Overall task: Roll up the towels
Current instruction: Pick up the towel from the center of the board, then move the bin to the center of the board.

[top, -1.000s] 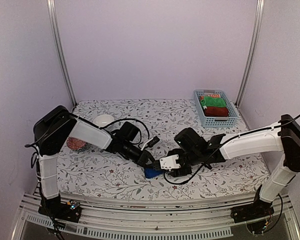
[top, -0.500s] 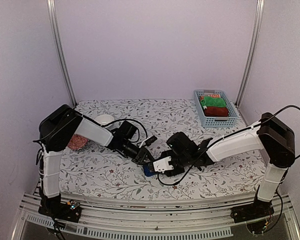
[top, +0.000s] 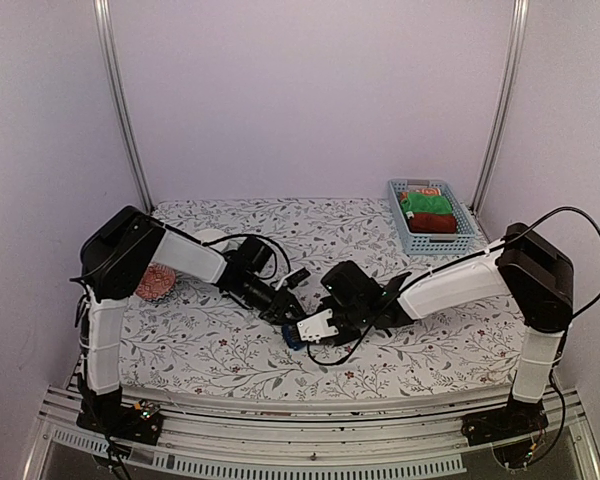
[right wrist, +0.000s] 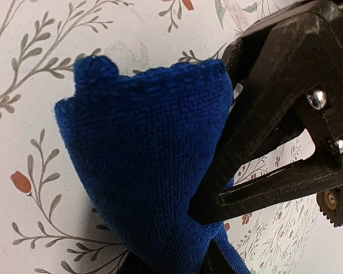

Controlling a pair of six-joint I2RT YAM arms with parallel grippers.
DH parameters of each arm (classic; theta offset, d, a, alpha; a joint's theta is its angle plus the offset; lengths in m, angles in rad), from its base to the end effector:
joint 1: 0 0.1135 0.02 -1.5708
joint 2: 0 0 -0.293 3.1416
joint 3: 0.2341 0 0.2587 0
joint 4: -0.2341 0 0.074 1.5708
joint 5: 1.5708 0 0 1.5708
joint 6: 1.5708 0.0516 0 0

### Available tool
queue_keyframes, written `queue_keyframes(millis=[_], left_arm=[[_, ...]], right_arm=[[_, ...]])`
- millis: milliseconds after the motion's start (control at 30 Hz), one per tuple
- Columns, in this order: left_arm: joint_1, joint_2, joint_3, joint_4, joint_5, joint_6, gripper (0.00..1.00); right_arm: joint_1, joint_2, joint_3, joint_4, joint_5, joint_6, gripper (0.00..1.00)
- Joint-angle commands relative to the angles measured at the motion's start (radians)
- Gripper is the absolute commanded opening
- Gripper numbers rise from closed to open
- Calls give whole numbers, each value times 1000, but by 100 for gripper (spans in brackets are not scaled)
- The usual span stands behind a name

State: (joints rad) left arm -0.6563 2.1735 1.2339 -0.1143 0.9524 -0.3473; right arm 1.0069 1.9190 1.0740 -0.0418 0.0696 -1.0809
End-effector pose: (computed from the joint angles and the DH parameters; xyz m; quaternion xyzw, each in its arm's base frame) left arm 0.3185 -0.2984 0.0968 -0.2480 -0.8310 0.4978 0.0140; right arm 0.2228 0.3456 0.1433 -0.8079 0.4835 -0.0452 0.3337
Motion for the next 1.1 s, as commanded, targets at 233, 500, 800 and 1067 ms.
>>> queue_keyframes(millis=[233,500,800,1067], left_arm=[[-23,-285,-171,-84,-554,84,52],[-38,-486,-386,113,-582,47,57],[-118,-555,-493,276,-519,36,59],[-214,-487,-557,656,-462,-129,99]], right_arm=[[20,-64,73,-457,-277,159,5],[-56,19,216,-788,-528,295,4],[-218,93,330,-918,-662,351,4],[-309,143,411,-929,-709,437,4]])
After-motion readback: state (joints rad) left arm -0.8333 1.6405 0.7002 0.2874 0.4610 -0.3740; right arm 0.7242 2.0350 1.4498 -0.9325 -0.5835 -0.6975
